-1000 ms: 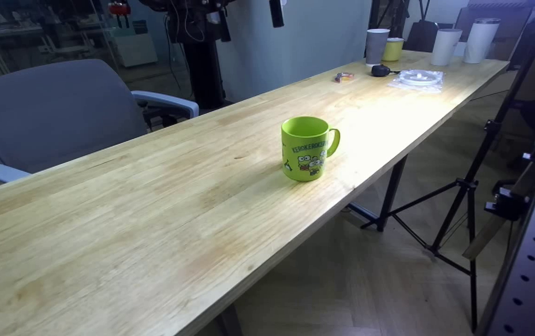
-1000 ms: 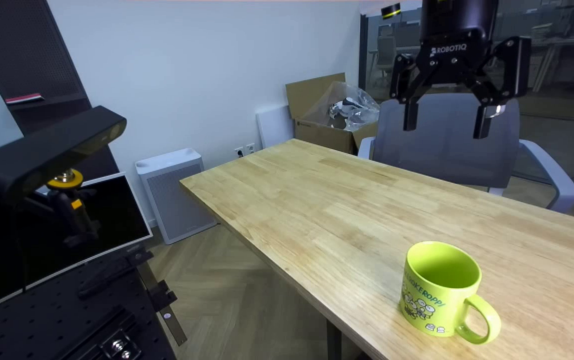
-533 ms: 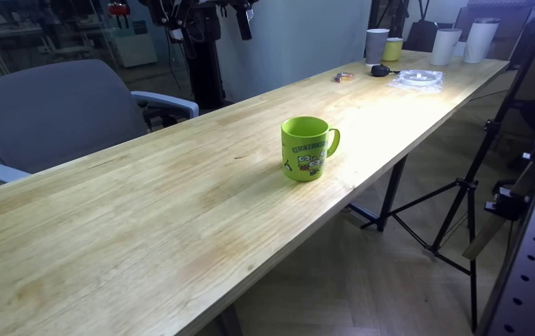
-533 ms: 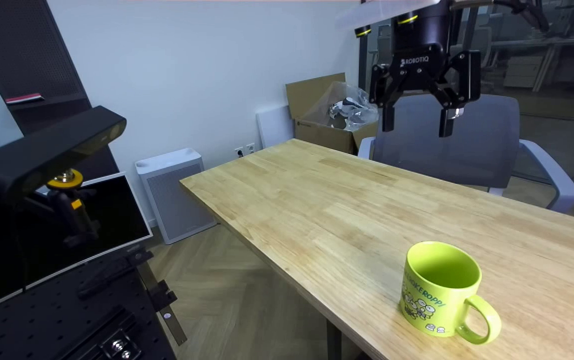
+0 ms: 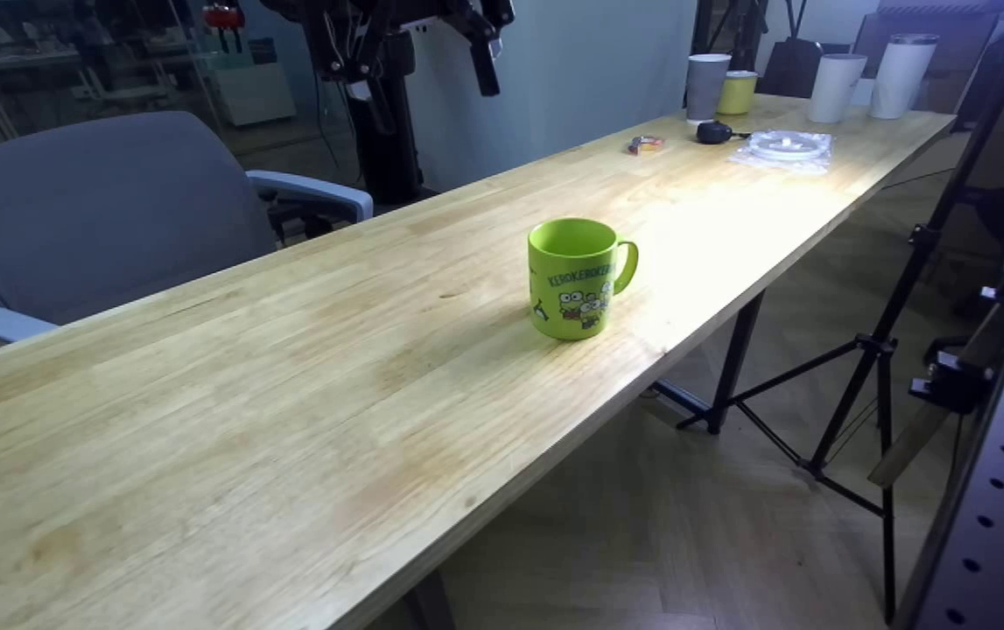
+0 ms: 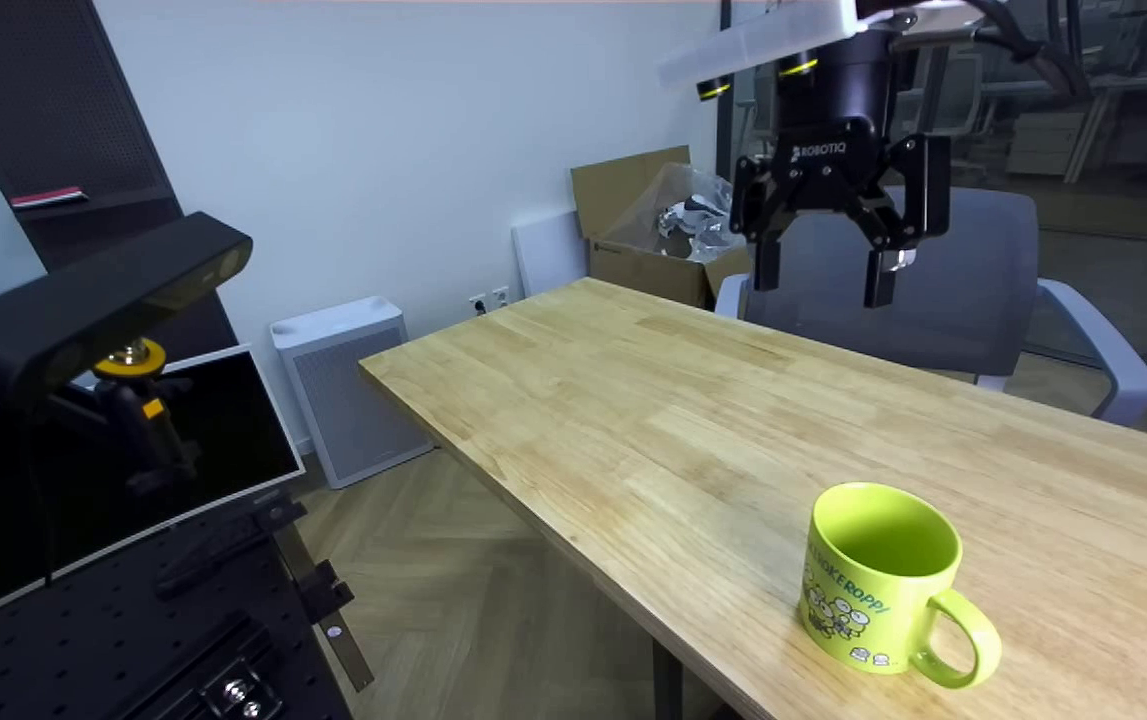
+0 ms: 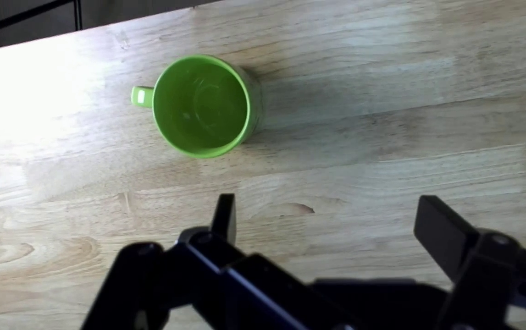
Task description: Move the yellow mug to the other end of the table
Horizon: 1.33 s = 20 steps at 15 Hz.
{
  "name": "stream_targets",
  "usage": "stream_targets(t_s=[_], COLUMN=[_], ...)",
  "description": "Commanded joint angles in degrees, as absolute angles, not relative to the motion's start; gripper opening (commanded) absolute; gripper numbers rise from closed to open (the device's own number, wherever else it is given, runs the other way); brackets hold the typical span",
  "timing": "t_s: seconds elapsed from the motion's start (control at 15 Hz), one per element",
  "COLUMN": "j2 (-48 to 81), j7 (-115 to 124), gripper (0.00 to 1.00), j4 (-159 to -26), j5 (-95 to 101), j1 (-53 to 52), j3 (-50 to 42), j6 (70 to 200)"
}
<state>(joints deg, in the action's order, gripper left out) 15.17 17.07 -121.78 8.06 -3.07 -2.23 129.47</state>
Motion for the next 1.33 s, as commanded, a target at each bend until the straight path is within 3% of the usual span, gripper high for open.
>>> stream_targets(t_s=[0.0,1.27], j2=[11.8,8.08], j7=[20.28,17.18], gripper=[1.0,1.0], j4=[-125.55,-137.68], j5=[9.32,7.98], j1=[-3.54,0.62], j3=[-3.03,-4.37], j6=[128.14,137.04])
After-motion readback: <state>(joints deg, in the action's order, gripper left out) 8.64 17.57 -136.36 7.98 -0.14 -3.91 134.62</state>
